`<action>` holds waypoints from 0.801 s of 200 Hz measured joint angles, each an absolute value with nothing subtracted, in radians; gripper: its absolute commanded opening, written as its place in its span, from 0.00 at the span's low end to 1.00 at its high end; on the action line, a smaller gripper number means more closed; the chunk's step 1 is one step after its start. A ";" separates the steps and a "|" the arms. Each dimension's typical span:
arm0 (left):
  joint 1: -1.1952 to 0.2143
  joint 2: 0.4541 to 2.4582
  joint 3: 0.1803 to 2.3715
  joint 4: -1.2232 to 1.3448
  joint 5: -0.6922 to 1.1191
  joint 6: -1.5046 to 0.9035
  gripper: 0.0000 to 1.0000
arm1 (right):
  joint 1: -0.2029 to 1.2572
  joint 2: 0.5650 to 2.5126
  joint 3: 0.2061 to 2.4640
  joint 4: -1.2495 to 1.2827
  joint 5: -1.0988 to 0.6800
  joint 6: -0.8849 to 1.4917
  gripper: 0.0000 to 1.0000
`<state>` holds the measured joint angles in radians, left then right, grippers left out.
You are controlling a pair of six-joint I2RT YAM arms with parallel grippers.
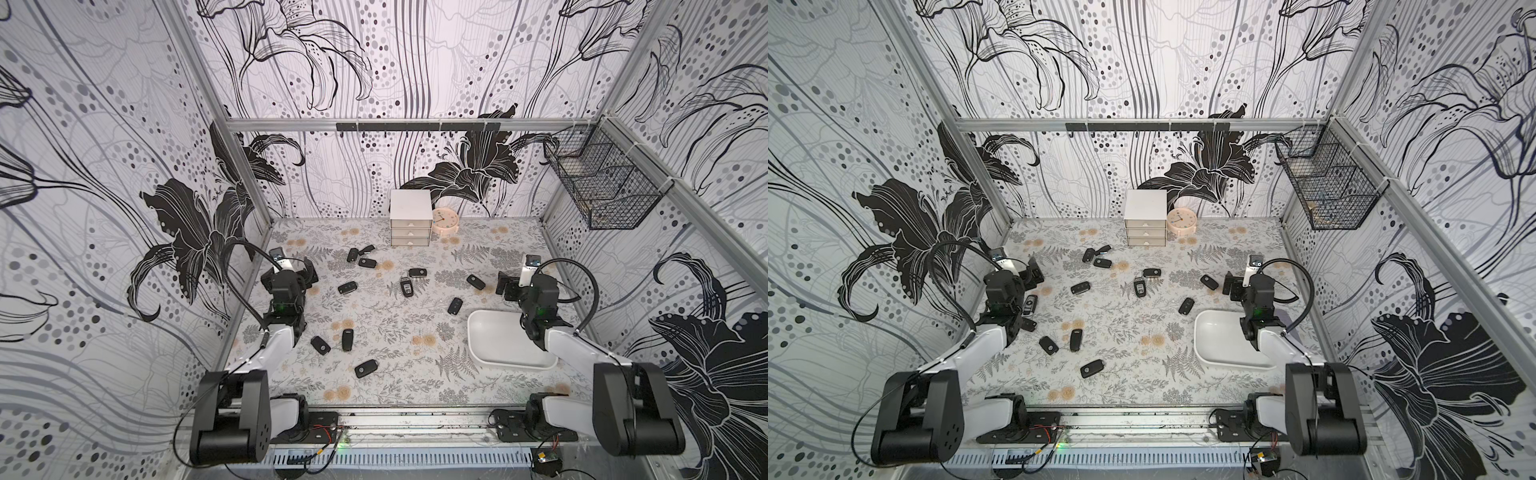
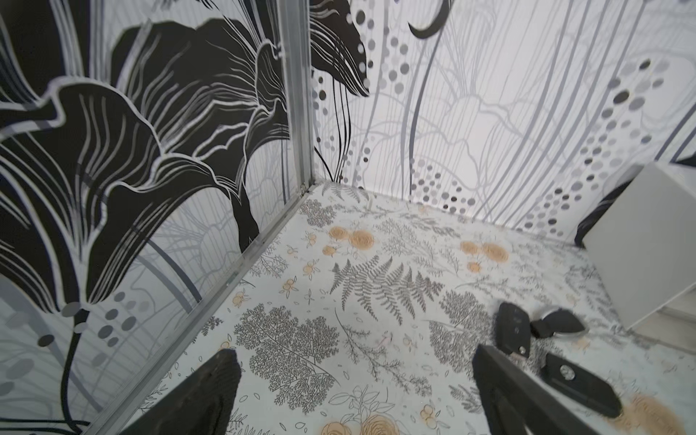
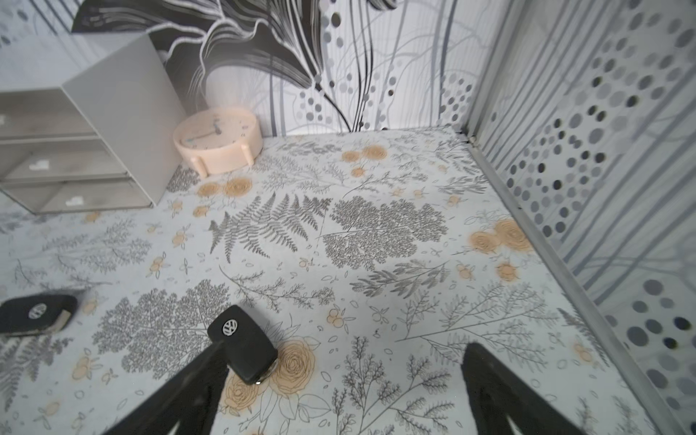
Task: Place the car key into the storage box
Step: Move the storage box to the center of the board.
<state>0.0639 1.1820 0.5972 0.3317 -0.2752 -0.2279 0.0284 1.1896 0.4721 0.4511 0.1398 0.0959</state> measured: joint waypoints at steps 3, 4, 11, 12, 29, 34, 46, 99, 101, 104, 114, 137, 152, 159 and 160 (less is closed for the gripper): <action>0.064 1.171 0.612 0.302 -0.281 -0.244 1.00 | 0.028 1.174 0.475 0.427 0.149 0.111 1.00; 0.064 1.165 0.620 0.289 -0.284 -0.250 0.99 | 0.028 1.171 0.476 0.423 0.151 0.114 1.00; 0.064 1.142 0.657 0.218 -0.294 -0.290 1.00 | 0.028 1.141 0.490 0.357 0.171 0.159 1.00; 0.064 1.140 0.661 0.211 -0.295 -0.293 1.00 | 0.028 1.135 0.494 0.341 0.174 0.169 1.00; 0.065 1.101 0.751 0.048 -0.302 -0.367 0.99 | 0.028 1.089 0.560 0.166 0.193 0.267 1.00; 0.065 1.095 0.770 0.014 -0.300 -0.381 0.99 | 0.028 1.079 0.579 0.124 0.191 0.290 1.00; 0.065 1.084 0.807 -0.066 -0.287 -0.426 0.99 | 0.028 1.058 0.622 0.035 0.183 0.343 1.00; 0.064 1.096 0.842 -0.320 -0.142 -0.549 0.99 | 0.059 1.049 0.707 -0.255 0.030 0.478 1.00; 0.064 1.097 0.842 -0.329 -0.138 -0.553 1.00 | 0.065 1.050 0.707 -0.265 0.031 0.480 1.00; 0.064 1.100 0.844 -0.340 -0.129 -0.557 1.00 | 0.075 1.050 0.709 -0.278 0.027 0.484 1.00; 0.064 1.110 0.855 -0.374 -0.107 -0.568 0.99 | 0.125 1.055 0.713 -0.320 0.027 0.498 1.00; 0.064 1.132 0.887 -0.429 -0.067 -0.580 0.99 | 0.250 1.073 0.716 -0.392 0.034 0.536 1.00; 0.064 1.142 0.908 -0.458 -0.049 -0.592 1.00 | 0.308 1.092 0.716 -0.425 0.038 0.566 1.00; 0.064 1.143 0.916 -0.468 -0.039 -0.595 1.00 | 0.336 1.103 0.716 -0.436 0.045 0.584 1.00; 0.064 1.143 0.918 -0.471 -0.038 -0.595 1.00 | 0.340 1.104 0.716 -0.437 0.045 0.585 1.00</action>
